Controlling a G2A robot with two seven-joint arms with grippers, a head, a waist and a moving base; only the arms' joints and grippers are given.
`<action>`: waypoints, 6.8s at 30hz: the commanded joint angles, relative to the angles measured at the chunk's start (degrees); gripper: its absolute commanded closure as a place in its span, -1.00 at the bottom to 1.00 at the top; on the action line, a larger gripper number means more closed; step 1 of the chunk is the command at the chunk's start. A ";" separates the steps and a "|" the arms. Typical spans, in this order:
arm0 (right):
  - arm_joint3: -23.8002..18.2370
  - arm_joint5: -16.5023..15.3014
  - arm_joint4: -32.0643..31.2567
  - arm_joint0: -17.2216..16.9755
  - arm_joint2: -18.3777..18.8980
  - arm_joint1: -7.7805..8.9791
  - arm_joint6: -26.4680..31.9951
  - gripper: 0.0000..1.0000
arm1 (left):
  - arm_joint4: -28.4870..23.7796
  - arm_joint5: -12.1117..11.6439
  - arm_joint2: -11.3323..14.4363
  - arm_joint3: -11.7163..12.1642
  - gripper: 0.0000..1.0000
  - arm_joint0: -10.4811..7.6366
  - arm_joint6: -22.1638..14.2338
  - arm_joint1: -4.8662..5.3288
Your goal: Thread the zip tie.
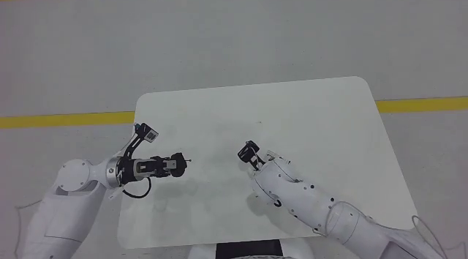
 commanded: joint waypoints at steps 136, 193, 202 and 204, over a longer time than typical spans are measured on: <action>0.65 1.02 3.52 -8.25 16.73 -7.38 -1.82 0.98 | 0.00 0.00 0.00 0.00 1.00 0.00 0.00 0.00; -23.23 -12.62 15.69 -26.96 34.71 -4.52 -26.92 1.00 | 0.00 0.00 0.00 0.00 1.00 0.00 0.00 0.00; -23.23 -12.62 15.69 -26.96 34.71 -4.52 -26.92 1.00 | 0.00 0.00 0.00 0.00 1.00 0.00 0.00 0.00; -23.23 -12.62 15.69 -26.96 34.71 -4.52 -26.92 1.00 | 0.00 0.00 0.00 0.00 1.00 0.00 0.00 0.00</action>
